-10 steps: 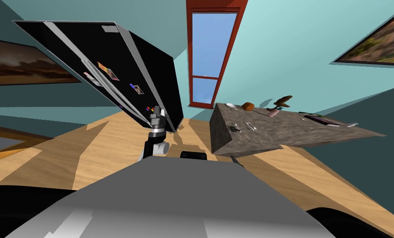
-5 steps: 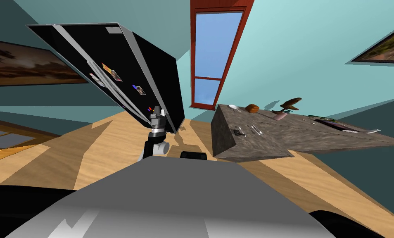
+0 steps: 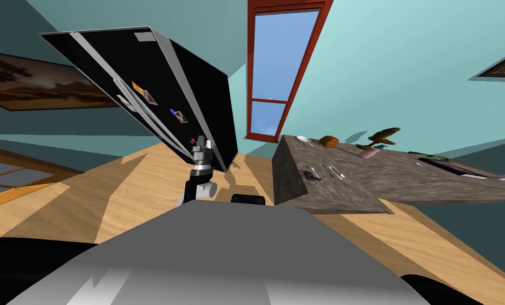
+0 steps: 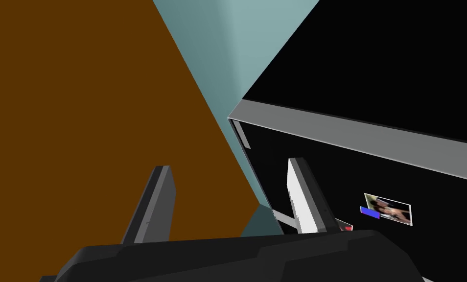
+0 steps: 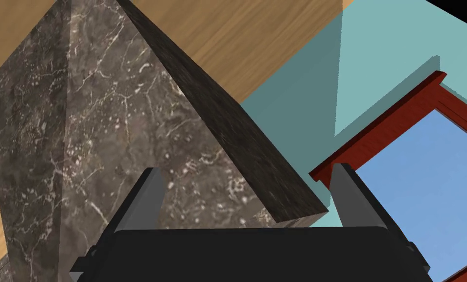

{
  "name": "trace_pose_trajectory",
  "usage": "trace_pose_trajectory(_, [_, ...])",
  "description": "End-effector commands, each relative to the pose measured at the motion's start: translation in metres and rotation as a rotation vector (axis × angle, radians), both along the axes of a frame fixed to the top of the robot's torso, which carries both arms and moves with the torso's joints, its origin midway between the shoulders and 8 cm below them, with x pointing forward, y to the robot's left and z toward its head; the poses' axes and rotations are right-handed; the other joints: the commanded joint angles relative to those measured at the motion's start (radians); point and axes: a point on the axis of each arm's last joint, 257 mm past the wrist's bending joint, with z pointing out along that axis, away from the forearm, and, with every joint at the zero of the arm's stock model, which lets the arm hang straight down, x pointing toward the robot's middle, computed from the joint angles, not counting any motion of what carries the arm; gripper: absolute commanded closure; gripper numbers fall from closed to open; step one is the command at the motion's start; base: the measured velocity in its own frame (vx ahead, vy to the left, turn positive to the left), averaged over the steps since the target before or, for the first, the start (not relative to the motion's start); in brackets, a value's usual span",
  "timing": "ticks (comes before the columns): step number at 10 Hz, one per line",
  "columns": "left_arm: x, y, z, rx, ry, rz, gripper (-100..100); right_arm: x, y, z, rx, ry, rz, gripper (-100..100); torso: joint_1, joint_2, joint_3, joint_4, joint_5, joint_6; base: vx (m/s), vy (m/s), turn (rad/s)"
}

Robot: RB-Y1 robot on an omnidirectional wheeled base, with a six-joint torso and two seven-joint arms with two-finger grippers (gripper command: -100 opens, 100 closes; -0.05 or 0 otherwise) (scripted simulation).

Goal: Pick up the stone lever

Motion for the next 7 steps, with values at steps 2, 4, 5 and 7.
trace_pose_trajectory(2, [0.000, 0.000, 0.000, 0.000, 0.000, 0.000, 0, -0.036, -0.019, 0.000, -0.043, 0.088, 0.033, -100, 0.000, -0.001, -0.001, 0.000, 0.000, 0.000, 0.136, 0.018, 0.045])
trace_pose_trajectory(4, [0.000, 0.000, 0.000, 0.000, 0.000, 0.000, 0, -0.065, -0.035, 0.002, -0.080, 0.160, 0.064, -100, 0.000, -0.003, -0.002, -0.001, 0.000, 0.000, 0.135, 0.013, 0.051])
trace_pose_trajectory(5, [0.000, 0.000, 0.000, 0.000, 0.000, 0.000, 0, -0.091, -0.050, 0.006, -0.114, 0.227, 0.095, -100, -0.001, -0.002, -0.001, 0.000, 0.000, 0.000, 0.143, -0.002, 0.066])
trace_pose_trajectory(7, [0.000, 0.000, 0.000, 0.000, 0.000, 0.000, 0, -0.115, -0.067, 0.012, -0.149, 0.294, 0.132, -100, 0.000, -0.006, -0.004, -0.001, 0.000, -0.001, 0.204, 0.024, 0.067])
